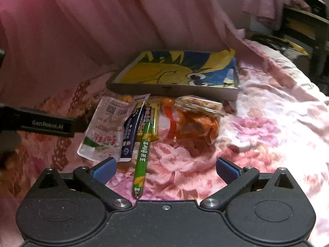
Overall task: Organize snacks
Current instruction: 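Close the left tool on the white milk pouch while the right tool grasps the green sausage stick, then carry the pouch and sausage stick into the cartoon tray and open both tools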
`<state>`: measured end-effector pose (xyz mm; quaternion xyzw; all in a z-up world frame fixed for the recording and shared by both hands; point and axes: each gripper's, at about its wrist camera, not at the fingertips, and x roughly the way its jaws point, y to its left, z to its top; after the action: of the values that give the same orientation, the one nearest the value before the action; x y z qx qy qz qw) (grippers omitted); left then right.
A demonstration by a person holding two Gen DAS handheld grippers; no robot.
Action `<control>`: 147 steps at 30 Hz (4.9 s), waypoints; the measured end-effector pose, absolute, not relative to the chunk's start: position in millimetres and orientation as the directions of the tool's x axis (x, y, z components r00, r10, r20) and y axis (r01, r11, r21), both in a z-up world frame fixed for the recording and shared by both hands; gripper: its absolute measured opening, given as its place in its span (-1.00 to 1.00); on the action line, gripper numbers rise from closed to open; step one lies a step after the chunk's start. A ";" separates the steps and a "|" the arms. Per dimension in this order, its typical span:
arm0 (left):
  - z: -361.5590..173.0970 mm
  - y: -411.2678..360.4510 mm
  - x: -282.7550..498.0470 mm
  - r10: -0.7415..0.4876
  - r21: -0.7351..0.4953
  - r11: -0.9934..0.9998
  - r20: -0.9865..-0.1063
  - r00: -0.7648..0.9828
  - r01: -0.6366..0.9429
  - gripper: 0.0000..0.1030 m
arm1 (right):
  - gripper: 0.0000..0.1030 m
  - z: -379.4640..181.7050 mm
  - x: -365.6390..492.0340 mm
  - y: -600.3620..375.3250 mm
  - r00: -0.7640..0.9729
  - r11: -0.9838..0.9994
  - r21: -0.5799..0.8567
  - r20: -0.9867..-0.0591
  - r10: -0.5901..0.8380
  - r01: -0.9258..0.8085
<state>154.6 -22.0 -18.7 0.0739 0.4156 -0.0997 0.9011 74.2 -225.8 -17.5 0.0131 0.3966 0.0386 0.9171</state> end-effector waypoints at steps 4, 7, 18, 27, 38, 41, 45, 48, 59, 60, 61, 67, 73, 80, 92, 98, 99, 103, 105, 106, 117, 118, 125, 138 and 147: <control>-27.9 -17.5 167.0 -0.173 -0.005 0.965 -0.763 0.622 0.261 0.99 | 0.99 -24.5 92.7 -216.9 0.660 0.987 -0.012 -0.745 0.098 -0.159; -34.1 -17.0 172.9 -0.232 -0.059 0.954 -0.769 0.596 0.295 0.99 | 0.99 -35.4 99.2 -205.8 0.643 0.977 -0.040 -0.758 0.107 -0.210; -60.1 -28.4 192.0 -0.293 -0.119 0.934 -0.795 0.531 0.337 0.93 | 0.76 -58.7 119.6 -195.6 0.609 0.980 -0.039 -0.788 0.091 -0.198; -73.5 -50.9 205.8 -0.246 -0.047 0.936 -0.796 0.553 0.348 0.75 | 0.31 -71.3 127.9 -193.3 0.581 0.979 0.014 -0.803 0.132 -0.204; -68.0 -46.0 205.5 -0.247 -0.062 0.941 -0.799 0.547 0.334 0.44 | -0.29 -76.1 131.4 -190.4 0.564 0.976 0.037 -0.812 0.154 -0.214; -65.9 -41.4 203.4 -0.254 -0.083 0.942 -0.807 0.533 0.324 0.40 | -0.52 -75.1 130.0 -190.2 0.569 0.974 0.040 -0.806 0.162 -0.222; -69.9 -39.1 207.5 -0.245 -0.091 0.950 -0.813 0.529 0.300 0.40 | -0.55 -75.5 130.1 -187.6 0.577 0.972 0.021 -0.802 0.157 -0.235; -77.3 -38.4 214.0 -0.234 -0.094 0.954 -0.827 0.512 0.285 0.46 | -0.50 -79.6 133.5 -187.8 0.564 0.974 0.032 -0.811 0.156 -0.223; -75.6 -47.2 207.9 -0.261 -0.098 0.941 -0.822 0.507 0.325 0.68 | -0.41 -84.3 134.8 -188.6 0.550 0.980 0.057 -0.821 0.155 -0.190; -77.1 -47.1 209.0 -0.257 -0.098 0.942 -0.823 0.506 0.320 0.68 | -0.41 -84.2 135.0 -188.3 0.549 0.980 0.058 -0.821 0.155 -0.189; -79.0 -46.9 210.3 -0.259 -0.104 0.943 -0.825 0.501 0.317 0.68 | -0.41 -84.2 134.7 -188.2 0.549 0.980 0.057 -0.822 0.154 -0.190; -85.9 -40.2 218.9 -0.296 -0.186 0.946 -0.826 0.479 0.264 0.72 | -0.34 -85.0 134.7 -184.3 0.552 0.978 0.042 -0.820 0.150 -0.203; -87.7 -33.5 221.2 -0.303 -0.214 0.949 -0.823 0.481 0.231 0.53 | -0.33 -85.4 134.5 -181.7 0.558 0.976 0.028 -0.817 0.146 -0.214; -77.3 -36.2 213.8 -0.327 -0.228 0.940 -0.815 0.479 0.254 0.11 | -0.57 -82.7 133.2 -184.2 0.563 0.979 0.040 -0.813 0.149 -0.201; -76.2 -15.1 212.8 -0.388 -0.366 0.921 -0.815 0.430 0.137 -0.02 | -0.62 -71.3 114.9 -159.9 0.687 0.922 -0.221 -0.724 0.064 -0.319; -72.8 -6.3 208.7 -0.427 -0.419 0.900 -0.796 0.428 0.118 -0.02 | -0.63 -72.0 113.7 -158.1 0.707 0.902 -0.287 -0.707 0.029 -0.324; -71.4 -6.0 207.6 -0.428 -0.419 0.900 -0.793 0.433 0.123 -0.02 | -0.64 -72.9 113.1 -155.8 0.714 0.887 -0.326 -0.700 0.005 -0.326; -63.0 -5.4 202.7 -0.435 -0.420 0.896 -0.772 0.464 0.143 -0.02 | -0.64 -77.7 107.1 -146.4 0.765 0.809 -0.485 -0.640 -0.070 -0.332; -58.4 -6.3 200.3 -0.441 -0.420 0.894 -0.757 0.483 0.158 -0.02 | -0.64 -76.6 105.6 -145.7 0.780 0.798 -0.505 -0.621 -0.072 -0.328; -56.1 -6.6 199.3 -0.445 -0.422 0.892 -0.748 0.493 0.164 -0.02 | -0.64 -74.9 103.8 -146.1 0.793 0.791 -0.519 -0.605 -0.072 -0.324; -31.9 -9.1 238.7 -0.459 -0.486 0.862 -0.632 0.624 0.142 -0.02 | -0.64 -29.5 132.9 -168.0 0.896 0.843 -0.503 -0.440 -0.059 -0.192; -29.8 -11.6 247.0 -0.459 -0.492 0.859 -0.620 0.637 0.140 -0.02 | -0.64 -23.0 142.5 -171.8 0.906 0.856 -0.486 -0.420 -0.052 -0.175; -25.7 -17.1 315.7 -0.436 -0.532 0.839 -0.536 0.723 0.113 -0.01 | -0.64 -5.7 207.4 -189.4 0.934 0.911 -0.393 -0.355 -0.025 -0.125; -81.6 3.6 393.4 -0.402 -0.601 0.799 -0.534 0.744 0.000 -0.01 | -0.64 -28.1 320.9 -208.7 0.822 0.998 0.034 -0.566 0.067 -0.057; -87.2 -14.6 403.7 -0.396 -0.527 0.848 -0.569 0.720 0.050 0.02 | -0.63 -52.4 347.8 -212.3 0.749 0.998 0.066 -0.660 0.050 -0.008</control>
<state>403.7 -14.6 -87.2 -0.2458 0.3526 -0.1247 0.8943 347.8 -212.3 -52.4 0.0292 0.3537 0.0155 0.9348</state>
